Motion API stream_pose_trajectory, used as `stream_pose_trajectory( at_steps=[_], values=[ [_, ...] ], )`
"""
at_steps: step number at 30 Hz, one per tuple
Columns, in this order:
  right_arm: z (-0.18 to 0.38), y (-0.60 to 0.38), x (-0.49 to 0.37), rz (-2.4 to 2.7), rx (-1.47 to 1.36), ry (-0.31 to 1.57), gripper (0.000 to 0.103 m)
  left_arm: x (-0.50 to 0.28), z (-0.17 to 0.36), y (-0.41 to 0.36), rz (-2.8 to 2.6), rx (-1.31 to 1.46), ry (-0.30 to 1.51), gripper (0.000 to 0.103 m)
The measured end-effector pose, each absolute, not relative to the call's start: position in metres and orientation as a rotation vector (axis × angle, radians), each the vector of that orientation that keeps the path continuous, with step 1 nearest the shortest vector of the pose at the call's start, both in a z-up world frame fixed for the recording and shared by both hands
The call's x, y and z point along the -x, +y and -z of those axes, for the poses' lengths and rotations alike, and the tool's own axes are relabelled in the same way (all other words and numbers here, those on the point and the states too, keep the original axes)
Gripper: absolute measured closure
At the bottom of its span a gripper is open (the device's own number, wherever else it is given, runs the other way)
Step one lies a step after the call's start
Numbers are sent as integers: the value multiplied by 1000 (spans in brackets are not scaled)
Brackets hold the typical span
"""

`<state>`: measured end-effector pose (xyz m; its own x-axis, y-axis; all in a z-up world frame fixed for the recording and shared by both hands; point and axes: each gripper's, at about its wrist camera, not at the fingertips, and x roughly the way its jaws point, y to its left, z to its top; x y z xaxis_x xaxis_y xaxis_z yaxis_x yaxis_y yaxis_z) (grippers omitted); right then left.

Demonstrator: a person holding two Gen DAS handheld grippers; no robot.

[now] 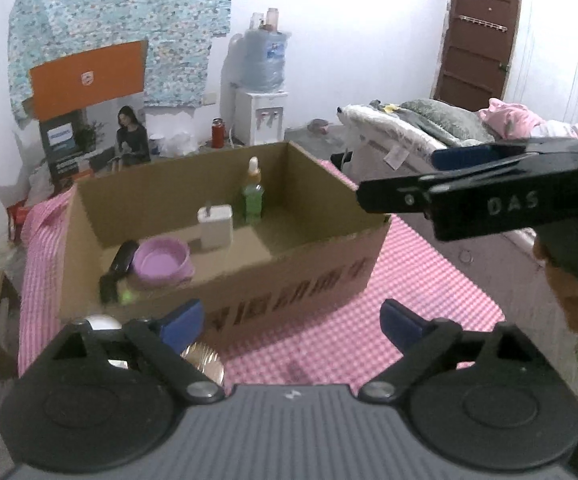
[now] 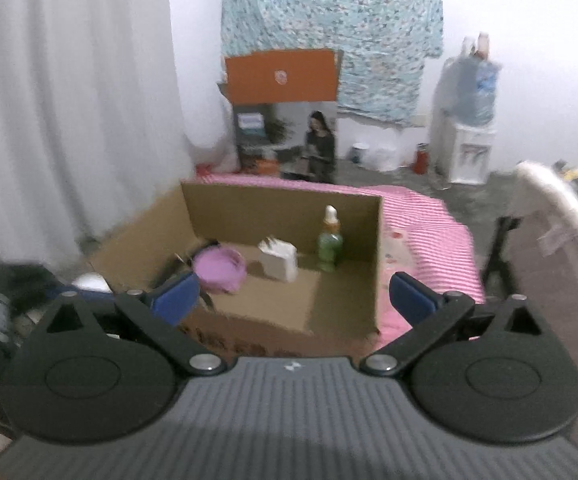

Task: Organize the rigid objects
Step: 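Move the right gripper out of the box to the gold-lidded jar, then close the right gripper around the gold-lidded jar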

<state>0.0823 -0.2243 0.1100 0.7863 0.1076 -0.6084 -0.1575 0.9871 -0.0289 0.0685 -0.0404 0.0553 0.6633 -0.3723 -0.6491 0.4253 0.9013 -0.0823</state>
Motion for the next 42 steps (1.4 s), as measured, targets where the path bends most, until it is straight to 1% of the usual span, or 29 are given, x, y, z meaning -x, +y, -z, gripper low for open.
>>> stream_pose_trajectory(
  at_steps=[4,7,11,17,24,26,29,30,31,32,34,42],
  values=[
    [-106,-202,-67,-82,215,631,1,-54,-42,-27,432,-65,726,7],
    [-107,-200,-65,-119,223,615,1,-46,-29,-16,406,-69,741,7],
    [-99,-208,-61,-258,54,628,1,-37,-11,-4,370,-62,760,7],
    [-56,-201,-73,-383,-147,759,1,-37,12,1,359,-65,760,7],
    [-12,-174,-99,-456,-221,851,3,-48,37,-2,329,-137,726,7],
    [-3,-167,-108,-482,-225,875,6,-53,42,-2,324,-143,719,7],
    [9,-157,-120,-527,-229,907,19,-60,49,-1,333,-146,712,7],
    [14,-154,-125,-541,-227,920,30,-61,50,-2,338,-148,709,7],
    [17,-151,-127,-549,-223,930,37,-62,53,-4,340,-152,705,7],
    [21,-149,-131,-555,-220,941,40,-64,55,-5,341,-157,704,7],
    [28,-145,-138,-562,-212,959,53,-65,57,-7,340,-163,698,7],
    [32,-147,-144,-581,-210,972,56,-63,54,-13,370,-181,664,7]
  ],
)
